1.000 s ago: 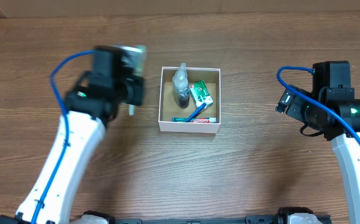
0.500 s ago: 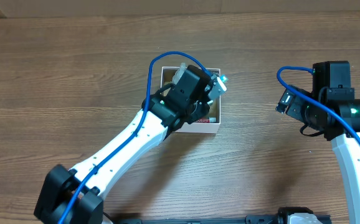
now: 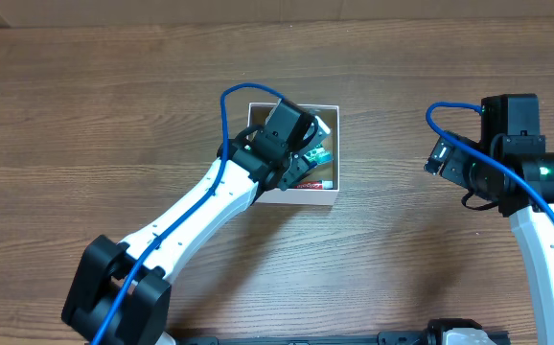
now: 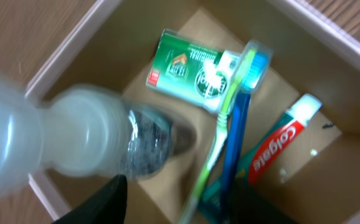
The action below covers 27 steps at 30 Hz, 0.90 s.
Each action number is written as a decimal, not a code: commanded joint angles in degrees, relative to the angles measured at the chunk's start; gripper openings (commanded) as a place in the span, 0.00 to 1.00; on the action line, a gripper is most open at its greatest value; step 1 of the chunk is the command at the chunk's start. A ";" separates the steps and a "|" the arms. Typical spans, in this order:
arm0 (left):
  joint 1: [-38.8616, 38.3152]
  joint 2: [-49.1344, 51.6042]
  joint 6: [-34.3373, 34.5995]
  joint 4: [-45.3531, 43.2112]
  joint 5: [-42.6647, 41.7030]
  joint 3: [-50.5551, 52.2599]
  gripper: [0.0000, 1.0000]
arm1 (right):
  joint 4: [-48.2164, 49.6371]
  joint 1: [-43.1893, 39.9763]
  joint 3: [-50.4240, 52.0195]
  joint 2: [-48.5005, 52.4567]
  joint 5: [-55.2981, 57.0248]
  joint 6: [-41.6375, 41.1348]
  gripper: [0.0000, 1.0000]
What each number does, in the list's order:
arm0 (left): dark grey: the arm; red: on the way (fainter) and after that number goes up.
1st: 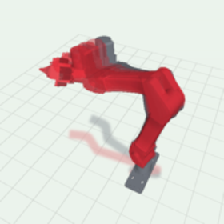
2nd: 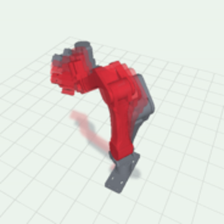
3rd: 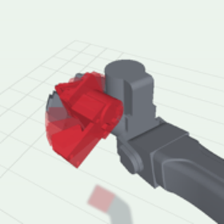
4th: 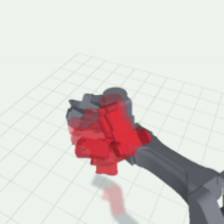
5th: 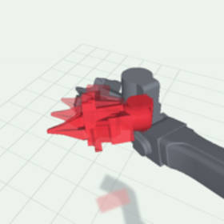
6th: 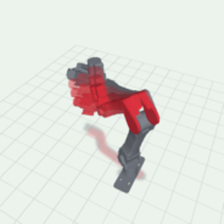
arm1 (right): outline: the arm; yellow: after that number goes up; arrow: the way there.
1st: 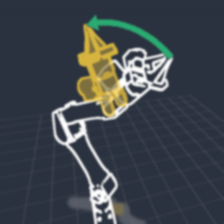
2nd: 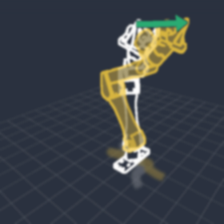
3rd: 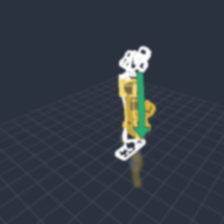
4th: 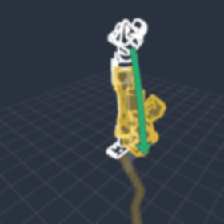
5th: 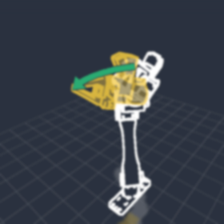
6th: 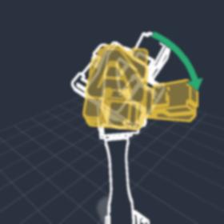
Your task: Pack container
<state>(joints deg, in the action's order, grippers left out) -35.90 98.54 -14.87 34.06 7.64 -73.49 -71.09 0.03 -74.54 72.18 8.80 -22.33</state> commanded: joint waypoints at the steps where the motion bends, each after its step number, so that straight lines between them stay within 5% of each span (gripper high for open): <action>1: 0.46 -9.55 15.56 5.11 9.90 -2.99 0.52 | 1.55 -0.11 0.24 0.00 0.13 1.60 1.00; 7: 7.41 -22.93 25.07 6.99 15.80 -2.99 0.73 | 9.20 -0.02 0.24 0.07 -5.92 8.33 1.00; 13: 21.77 -23.69 26.77 10.80 5.95 -2.71 1.00 | 18.69 0.00 0.24 5.51 -6.58 13.55 0.99; 19: 31.19 -20.22 26.95 11.39 1.70 -2.71 1.00 | 25.31 0.00 0.24 14.19 -7.04 13.81 1.00; 27: 32.17 -21.38 23.93 12.83 -0.59 -2.75 1.00 | 20.96 -0.02 -0.72 10.10 -10.19 15.93 1.00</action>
<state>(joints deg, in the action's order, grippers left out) -4.08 79.24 10.26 46.13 10.37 -76.31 -48.88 0.03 -74.24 87.15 -0.43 -7.18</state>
